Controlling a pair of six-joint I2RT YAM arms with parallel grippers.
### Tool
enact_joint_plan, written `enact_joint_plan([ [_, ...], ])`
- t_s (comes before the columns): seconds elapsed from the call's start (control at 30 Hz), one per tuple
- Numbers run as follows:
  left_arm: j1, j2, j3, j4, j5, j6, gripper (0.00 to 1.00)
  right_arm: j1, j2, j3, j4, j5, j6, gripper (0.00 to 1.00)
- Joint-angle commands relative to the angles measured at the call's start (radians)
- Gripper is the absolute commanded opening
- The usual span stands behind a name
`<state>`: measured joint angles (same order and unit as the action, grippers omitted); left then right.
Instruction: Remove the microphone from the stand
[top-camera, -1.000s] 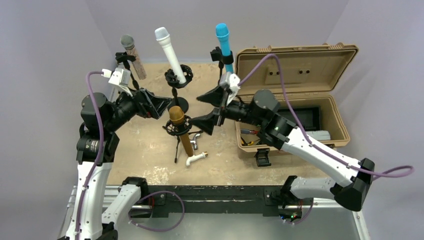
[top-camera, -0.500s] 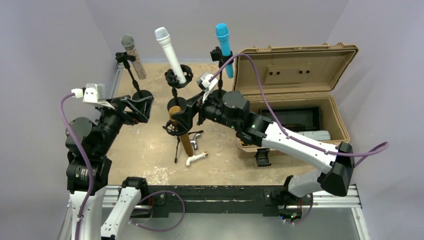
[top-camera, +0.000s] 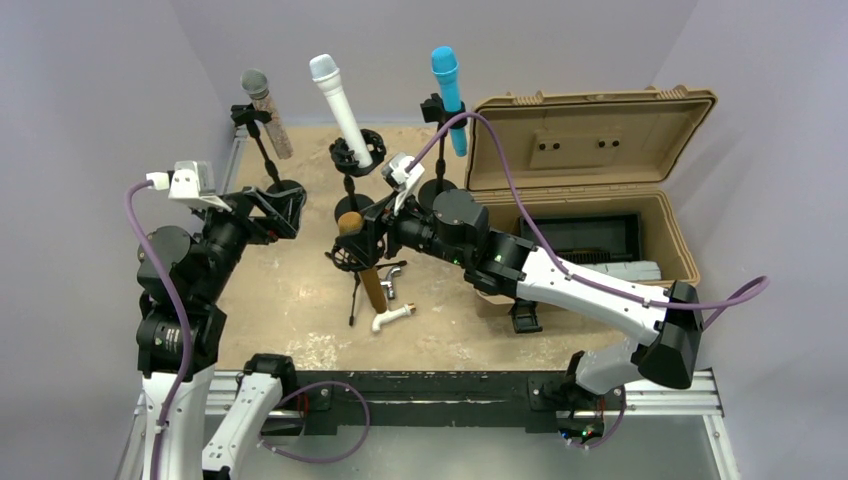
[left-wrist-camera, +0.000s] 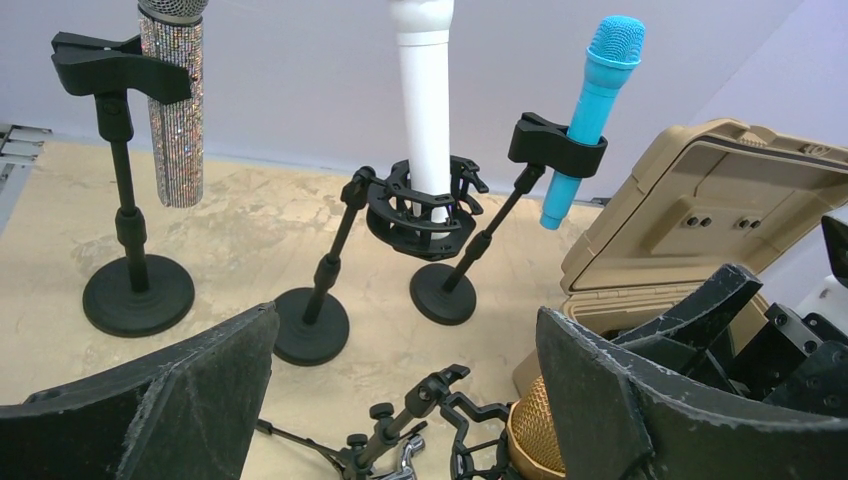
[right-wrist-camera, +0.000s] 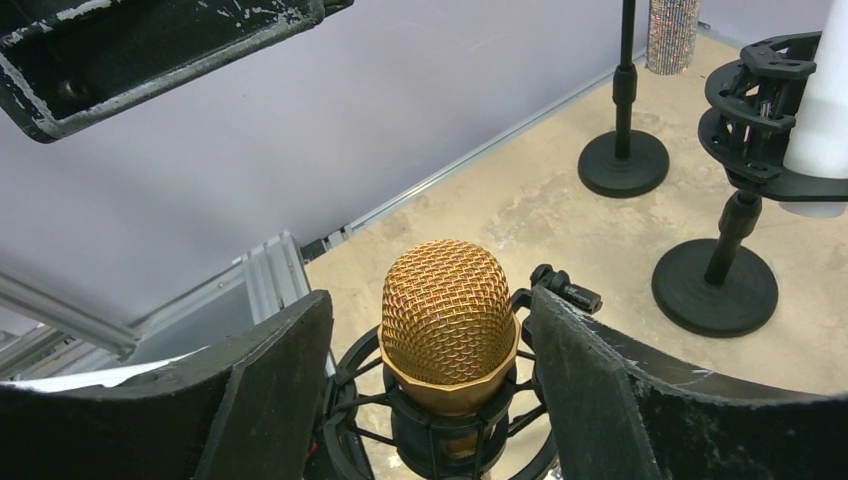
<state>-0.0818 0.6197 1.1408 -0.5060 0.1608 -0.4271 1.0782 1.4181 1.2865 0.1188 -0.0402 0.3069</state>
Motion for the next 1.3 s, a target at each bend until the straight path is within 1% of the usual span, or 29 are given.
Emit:
enact_joint_plan([
  [0.0,-0.006,0.01,-0.001,0.017,-0.006,0.002,0.97,0.006,0.005,0.054,0.004,0.022,0.008,0.68],
  [0.1,-0.006,0.01,-0.001,0.017,-0.004,0.004,0.97,0.007,0.008,0.062,0.004,0.026,0.006,0.62],
  [0.3,-0.006,0.008,-0.001,0.015,-0.003,0.004,0.98,0.008,0.024,0.072,-0.002,0.032,0.003,0.57],
  [0.37,-0.006,0.007,-0.001,0.014,-0.006,0.004,0.98,0.009,0.031,0.075,-0.008,0.035,0.003,0.59],
  [0.43,-0.006,0.006,-0.001,0.014,-0.005,0.005,0.98,0.009,0.035,0.077,-0.015,0.027,-0.003,0.66],
  [0.47,-0.006,0.006,-0.001,0.014,-0.004,0.004,0.98,0.011,0.037,0.076,-0.015,0.025,-0.006,0.67],
  [0.57,-0.006,0.006,-0.001,0.014,-0.003,0.004,0.98,0.014,0.042,0.073,-0.017,0.032,-0.009,0.67],
  [0.6,-0.006,0.006,-0.001,0.014,-0.004,0.004,0.98,0.015,0.044,0.073,-0.018,0.033,-0.009,0.65],
  [0.67,-0.006,0.006,-0.001,0.015,-0.003,0.004,0.98,0.017,0.05,0.075,-0.02,0.037,-0.009,0.58],
  [0.8,-0.006,0.009,-0.001,0.017,0.004,0.005,0.98,0.018,0.051,0.089,-0.027,0.038,-0.016,0.36],
  [0.87,-0.006,0.011,-0.001,0.018,0.01,0.005,0.98,0.019,0.045,0.103,-0.035,0.046,-0.023,0.28],
  [1.03,-0.005,0.012,-0.003,0.024,0.025,0.004,0.99,0.019,0.019,0.172,-0.047,0.078,-0.049,0.2],
  [1.17,-0.006,0.014,-0.007,0.029,0.034,0.001,0.99,0.019,-0.002,0.247,-0.023,0.084,-0.061,0.16],
  [1.27,-0.006,0.014,-0.007,0.03,0.033,0.001,0.99,0.019,-0.011,0.29,-0.003,0.123,-0.077,0.14],
])
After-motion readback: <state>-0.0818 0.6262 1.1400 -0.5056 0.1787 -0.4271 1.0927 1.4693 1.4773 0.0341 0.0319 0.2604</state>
